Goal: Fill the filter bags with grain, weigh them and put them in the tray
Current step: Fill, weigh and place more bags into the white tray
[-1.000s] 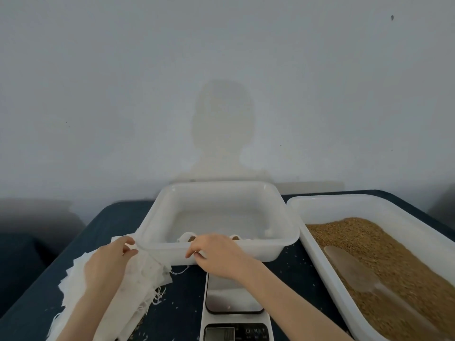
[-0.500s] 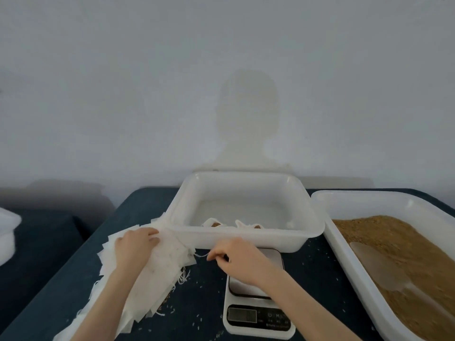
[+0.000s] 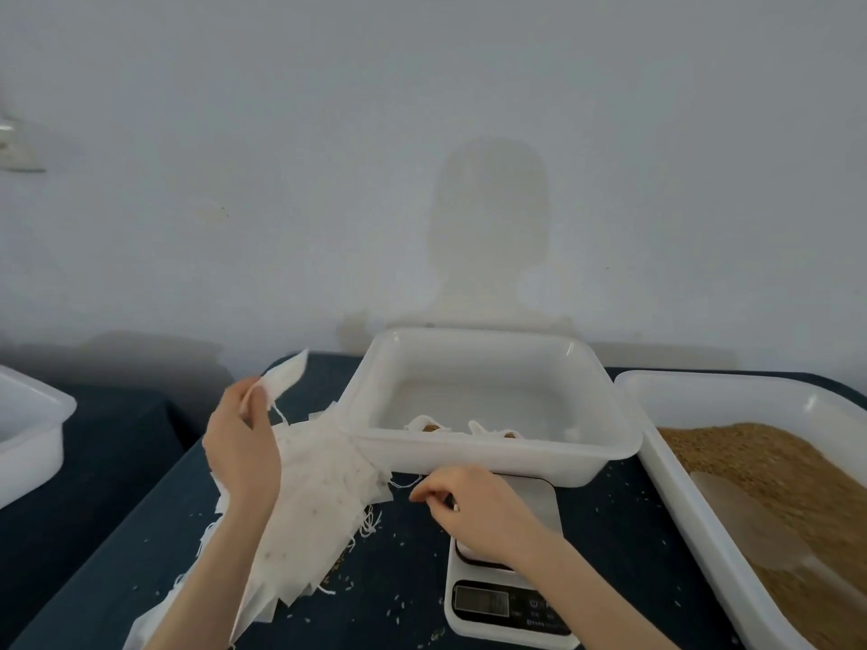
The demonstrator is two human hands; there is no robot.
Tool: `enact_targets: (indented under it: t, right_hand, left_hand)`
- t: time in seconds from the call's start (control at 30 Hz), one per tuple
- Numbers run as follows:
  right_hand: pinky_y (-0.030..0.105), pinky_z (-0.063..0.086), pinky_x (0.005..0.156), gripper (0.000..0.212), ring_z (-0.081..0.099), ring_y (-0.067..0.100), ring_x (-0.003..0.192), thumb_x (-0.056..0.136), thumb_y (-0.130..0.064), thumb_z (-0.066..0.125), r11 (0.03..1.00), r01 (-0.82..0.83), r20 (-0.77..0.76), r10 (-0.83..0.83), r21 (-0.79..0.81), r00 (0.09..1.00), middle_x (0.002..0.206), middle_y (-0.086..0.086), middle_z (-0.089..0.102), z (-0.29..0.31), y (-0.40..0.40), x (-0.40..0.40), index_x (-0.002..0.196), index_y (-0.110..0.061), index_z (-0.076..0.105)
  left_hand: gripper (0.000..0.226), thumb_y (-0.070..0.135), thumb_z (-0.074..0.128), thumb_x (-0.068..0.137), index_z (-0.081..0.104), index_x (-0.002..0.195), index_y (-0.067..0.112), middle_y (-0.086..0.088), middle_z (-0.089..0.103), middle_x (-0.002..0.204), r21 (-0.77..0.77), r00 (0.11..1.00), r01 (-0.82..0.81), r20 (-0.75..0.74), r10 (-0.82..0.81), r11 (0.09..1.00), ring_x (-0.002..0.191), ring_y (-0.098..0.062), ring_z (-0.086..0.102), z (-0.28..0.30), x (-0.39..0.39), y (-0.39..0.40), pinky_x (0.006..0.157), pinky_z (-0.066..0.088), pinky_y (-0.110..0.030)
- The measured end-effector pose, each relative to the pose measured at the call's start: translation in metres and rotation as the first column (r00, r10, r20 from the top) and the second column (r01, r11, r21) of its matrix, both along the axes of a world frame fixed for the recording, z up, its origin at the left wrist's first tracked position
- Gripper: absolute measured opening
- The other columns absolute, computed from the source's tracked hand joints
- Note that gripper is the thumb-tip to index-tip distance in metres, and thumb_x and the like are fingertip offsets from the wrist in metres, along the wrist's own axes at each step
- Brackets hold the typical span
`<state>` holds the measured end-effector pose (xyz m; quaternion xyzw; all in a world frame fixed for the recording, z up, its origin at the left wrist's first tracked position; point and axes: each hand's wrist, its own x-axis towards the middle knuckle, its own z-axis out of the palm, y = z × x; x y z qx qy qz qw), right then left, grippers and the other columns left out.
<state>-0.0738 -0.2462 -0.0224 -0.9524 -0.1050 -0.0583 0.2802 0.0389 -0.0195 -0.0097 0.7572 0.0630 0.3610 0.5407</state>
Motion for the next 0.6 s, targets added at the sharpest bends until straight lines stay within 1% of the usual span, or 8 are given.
enact_targets:
  t: [0.07,0.17,0.27,0.33,0.37,0.43,0.5,0.6]
  right_hand:
    - [0.019,0.049,0.084,0.027,0.060,-0.001,0.087,0.094,-0.022,0.051,0.994,0.043,0.001,-0.043,0.098,0.999,0.105,-0.016,0.070,0.002,-0.001,-0.002,0.110,-0.031,0.070]
    - [0.015,0.050,0.078,0.025,0.061,-0.002,0.083,0.095,-0.023,0.055,0.941,0.113,0.031,-0.129,0.319,0.991,0.096,-0.016,0.069,0.009,-0.004,-0.007,0.114,-0.035,0.065]
    - [0.019,0.050,0.072,0.020,0.062,0.004,0.081,0.097,-0.021,0.053,0.768,0.153,0.013,-0.205,0.621,0.979,0.094,-0.012,0.068,0.018,-0.009,-0.015,0.109,-0.037,0.058]
    - [0.022,0.052,0.067,0.019,0.061,0.003,0.077,0.098,-0.018,0.050,0.629,0.160,-0.028,-0.214,0.760,0.976,0.087,-0.014,0.068,0.021,-0.013,-0.022,0.107,-0.031,0.061]
    - [0.021,0.052,0.065,0.019,0.060,-0.001,0.076,0.099,-0.017,0.049,0.602,0.155,-0.040,-0.200,0.783,0.979,0.085,-0.017,0.067,0.022,-0.015,-0.025,0.106,-0.028,0.063]
    - [0.019,0.050,0.064,0.017,0.058,-0.005,0.076,0.098,-0.017,0.052,0.687,0.145,-0.030,-0.176,0.712,0.984,0.083,-0.023,0.066,0.021,-0.020,-0.032,0.099,-0.025,0.067]
    - [0.017,0.048,0.067,0.013,0.060,-0.001,0.078,0.093,-0.016,0.061,0.804,0.162,-0.004,-0.194,0.573,0.981,0.082,-0.016,0.069,0.016,-0.025,-0.036,0.089,-0.024,0.069]
    - [0.022,0.047,0.071,0.014,0.062,0.012,0.077,0.091,-0.014,0.062,0.802,0.222,-0.028,-0.249,0.554,0.968,0.082,-0.001,0.070,0.007,-0.035,-0.041,0.082,-0.021,0.070]
  left_hand:
    - [0.020,0.014,0.050,0.097,0.060,0.104,0.030,0.007,0.065,0.089,-0.045,0.989,0.144,0.024,-0.143,0.989,0.073,0.001,0.057,0.013,-0.016,-0.009,0.067,0.045,-0.028]
    - [0.036,-0.003,0.050,0.088,0.062,0.096,0.031,0.011,0.067,0.084,0.006,0.929,0.364,-0.072,-0.363,0.931,0.070,-0.006,0.059,0.029,-0.040,-0.028,0.063,0.044,-0.025]
    - [0.040,-0.007,0.053,0.084,0.063,0.085,0.032,0.011,0.066,0.077,0.148,0.843,0.531,-0.199,-0.500,0.835,0.057,0.005,0.056,0.040,-0.062,-0.048,0.054,0.041,-0.009]
    - [0.031,0.003,0.057,0.088,0.063,0.082,0.033,0.008,0.067,0.074,0.205,0.770,0.632,-0.278,-0.574,0.747,0.054,0.005,0.056,0.040,-0.072,-0.061,0.053,0.040,-0.007]
    - [0.023,0.011,0.059,0.090,0.065,0.083,0.032,0.008,0.066,0.073,0.235,0.740,0.667,-0.321,-0.591,0.707,0.056,0.004,0.056,0.037,-0.075,-0.067,0.054,0.040,-0.008]
    - [0.016,0.019,0.059,0.091,0.066,0.083,0.032,0.011,0.063,0.070,0.256,0.692,0.714,-0.398,-0.602,0.652,0.059,0.003,0.054,0.028,-0.080,-0.079,0.057,0.040,-0.010]
    - [0.019,0.022,0.056,0.093,0.066,0.080,0.030,0.014,0.061,0.065,0.189,0.617,0.775,-0.433,-0.657,0.603,0.057,0.001,0.052,0.022,-0.084,-0.088,0.057,0.040,-0.012]
    - [0.022,0.034,0.049,0.097,0.066,0.082,0.035,0.025,0.062,0.069,0.065,0.530,0.826,-0.429,-0.732,0.560,0.056,0.006,0.052,0.016,-0.091,-0.094,0.057,0.039,-0.011]
